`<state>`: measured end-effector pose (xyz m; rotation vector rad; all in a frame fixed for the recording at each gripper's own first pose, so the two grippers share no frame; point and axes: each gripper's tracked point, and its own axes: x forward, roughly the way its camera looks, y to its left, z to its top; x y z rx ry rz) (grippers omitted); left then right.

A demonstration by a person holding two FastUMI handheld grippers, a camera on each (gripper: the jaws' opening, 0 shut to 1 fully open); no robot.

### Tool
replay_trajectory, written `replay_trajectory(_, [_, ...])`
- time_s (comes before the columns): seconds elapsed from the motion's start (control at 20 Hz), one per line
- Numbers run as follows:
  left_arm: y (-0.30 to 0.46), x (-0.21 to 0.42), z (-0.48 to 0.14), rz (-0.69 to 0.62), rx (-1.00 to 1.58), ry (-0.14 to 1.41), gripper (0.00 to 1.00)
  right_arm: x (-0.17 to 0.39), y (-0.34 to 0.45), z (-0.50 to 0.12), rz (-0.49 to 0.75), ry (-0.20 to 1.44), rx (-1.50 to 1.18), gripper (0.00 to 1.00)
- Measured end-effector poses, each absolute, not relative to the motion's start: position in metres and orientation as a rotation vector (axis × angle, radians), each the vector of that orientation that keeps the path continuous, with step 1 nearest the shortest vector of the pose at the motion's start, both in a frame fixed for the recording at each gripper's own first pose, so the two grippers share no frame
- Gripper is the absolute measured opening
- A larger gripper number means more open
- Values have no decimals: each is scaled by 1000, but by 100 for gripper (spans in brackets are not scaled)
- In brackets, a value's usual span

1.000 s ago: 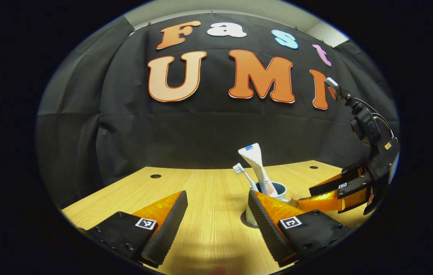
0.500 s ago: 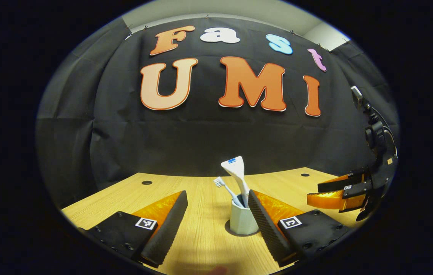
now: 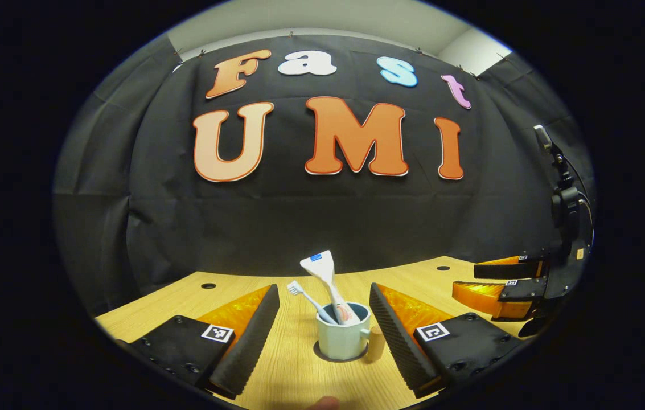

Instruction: Put the toothbrush and toothpaste on the desktop into the cup, then pick up the cup and place it on the coaster on the desktop.

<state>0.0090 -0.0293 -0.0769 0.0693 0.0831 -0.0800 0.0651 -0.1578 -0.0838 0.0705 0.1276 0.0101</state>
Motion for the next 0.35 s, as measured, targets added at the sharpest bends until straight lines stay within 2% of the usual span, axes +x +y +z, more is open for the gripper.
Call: replay_trajectory(0.35, [-35, 5, -65, -58, 72, 39, 100, 54, -180, -76, -71, 49, 74, 80])
